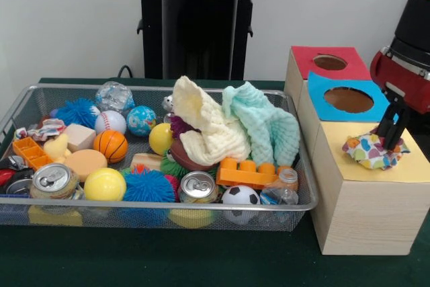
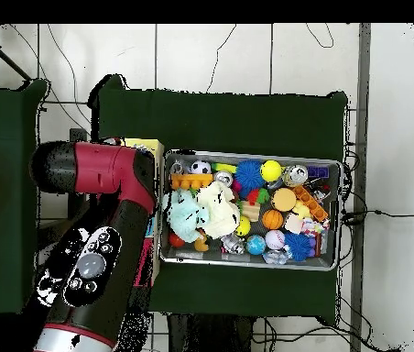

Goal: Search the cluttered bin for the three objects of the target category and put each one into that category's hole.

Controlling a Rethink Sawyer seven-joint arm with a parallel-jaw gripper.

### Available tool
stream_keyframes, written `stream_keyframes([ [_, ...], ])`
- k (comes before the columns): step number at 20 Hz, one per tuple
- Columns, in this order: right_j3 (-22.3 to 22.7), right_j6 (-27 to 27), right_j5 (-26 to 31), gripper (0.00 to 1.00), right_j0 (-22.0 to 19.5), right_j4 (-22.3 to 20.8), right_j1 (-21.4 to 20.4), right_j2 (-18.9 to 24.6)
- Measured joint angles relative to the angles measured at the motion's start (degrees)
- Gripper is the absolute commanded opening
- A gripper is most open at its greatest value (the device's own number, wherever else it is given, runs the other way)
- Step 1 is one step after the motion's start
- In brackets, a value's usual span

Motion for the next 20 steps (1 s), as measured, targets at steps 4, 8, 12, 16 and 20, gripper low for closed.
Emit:
stream_keyframes([
  [4, 0.0, 0.0, 0.0, 1.00, 0.0, 0.0, 0.0, 0.0],
  [8, 0.0, 0.0, 0.0, 0.00, -0.1, 0.2, 0.0, 0.0],
  [12, 0.0, 0.0, 0.0, 0.00, -0.1, 0.3, 0.0, 0.0],
  [16, 0.0, 0.0, 0.0, 0.00, -0.2, 0.5, 0.0, 0.0],
  [20, 0.1, 0.0, 0.0, 0.00, -0.3, 0.5, 0.0, 0.0],
])
